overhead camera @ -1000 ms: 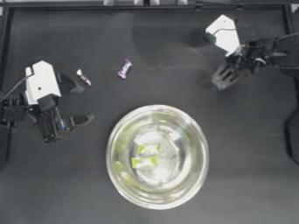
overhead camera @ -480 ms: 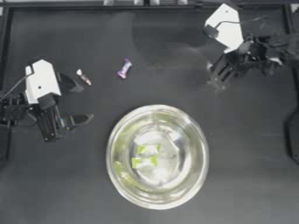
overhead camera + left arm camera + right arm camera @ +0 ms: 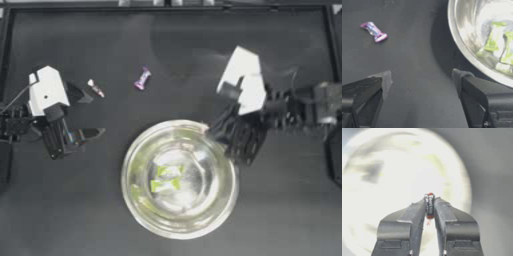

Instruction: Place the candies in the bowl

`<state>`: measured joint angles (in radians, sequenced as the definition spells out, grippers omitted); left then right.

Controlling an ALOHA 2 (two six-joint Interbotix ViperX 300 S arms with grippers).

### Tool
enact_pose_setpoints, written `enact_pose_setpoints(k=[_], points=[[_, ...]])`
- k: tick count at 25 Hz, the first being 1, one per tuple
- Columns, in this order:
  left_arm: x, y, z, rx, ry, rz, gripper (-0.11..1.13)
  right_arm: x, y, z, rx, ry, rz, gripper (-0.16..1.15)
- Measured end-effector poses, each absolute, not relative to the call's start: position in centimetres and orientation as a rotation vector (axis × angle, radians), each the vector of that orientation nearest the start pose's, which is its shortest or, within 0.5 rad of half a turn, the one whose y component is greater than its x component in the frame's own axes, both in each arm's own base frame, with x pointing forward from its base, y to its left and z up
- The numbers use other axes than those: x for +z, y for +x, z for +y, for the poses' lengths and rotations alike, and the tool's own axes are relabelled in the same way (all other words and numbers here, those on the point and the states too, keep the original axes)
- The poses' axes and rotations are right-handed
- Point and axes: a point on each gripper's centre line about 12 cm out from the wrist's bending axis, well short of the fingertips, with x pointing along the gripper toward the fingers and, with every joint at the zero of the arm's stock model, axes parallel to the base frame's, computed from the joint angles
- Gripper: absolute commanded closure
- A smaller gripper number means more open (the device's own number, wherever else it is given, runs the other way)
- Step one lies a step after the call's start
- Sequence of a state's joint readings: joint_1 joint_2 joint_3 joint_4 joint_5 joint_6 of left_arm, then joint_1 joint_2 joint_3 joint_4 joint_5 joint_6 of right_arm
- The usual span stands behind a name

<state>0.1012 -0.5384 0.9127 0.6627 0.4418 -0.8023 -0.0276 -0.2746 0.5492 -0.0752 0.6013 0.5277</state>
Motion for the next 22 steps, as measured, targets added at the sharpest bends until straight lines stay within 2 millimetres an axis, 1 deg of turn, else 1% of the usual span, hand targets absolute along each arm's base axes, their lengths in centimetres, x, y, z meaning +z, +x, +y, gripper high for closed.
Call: enact_pose_setpoints(k=[4,7,10,11,15,16,17,20,22], points=[[22.5,25.4,6.0,0.430,-0.121,0.707,0.00,24.8,35.3,0.5,-0.217,0.410,0.855,0.42],[22.3,25.2,6.2,0.439,-0.127,0.715,0.00,23.5,36.1,1.1,-0.202,0.391,0.879,0.41],[22.0,25.0,6.4,0.449,-0.138,0.721,0.00,22.6,36.9,1.2,-0.197,0.375,0.883,0.36],[21.9,24.9,6.4,0.450,-0.138,0.723,0.00,22.4,37.1,1.1,-0.197,0.370,0.877,0.32],[21.4,24.6,6.7,0.464,-0.147,0.736,0.00,22.8,37.7,1.1,-0.180,0.350,0.817,-0.02],[21.3,24.5,6.9,0.470,-0.149,0.738,0.00,22.9,37.8,1.1,-0.178,0.349,0.813,-0.09],[21.3,24.4,7.0,0.475,-0.151,0.739,0.00,22.9,37.8,1.0,-0.177,0.348,0.805,-0.09],[20.9,24.1,7.5,0.501,-0.181,0.748,0.00,23.0,37.9,1.0,-0.177,0.349,0.802,-0.02],[20.8,23.9,7.9,0.521,-0.205,0.750,0.00,23.0,37.9,0.9,-0.178,0.349,0.798,-0.02]])
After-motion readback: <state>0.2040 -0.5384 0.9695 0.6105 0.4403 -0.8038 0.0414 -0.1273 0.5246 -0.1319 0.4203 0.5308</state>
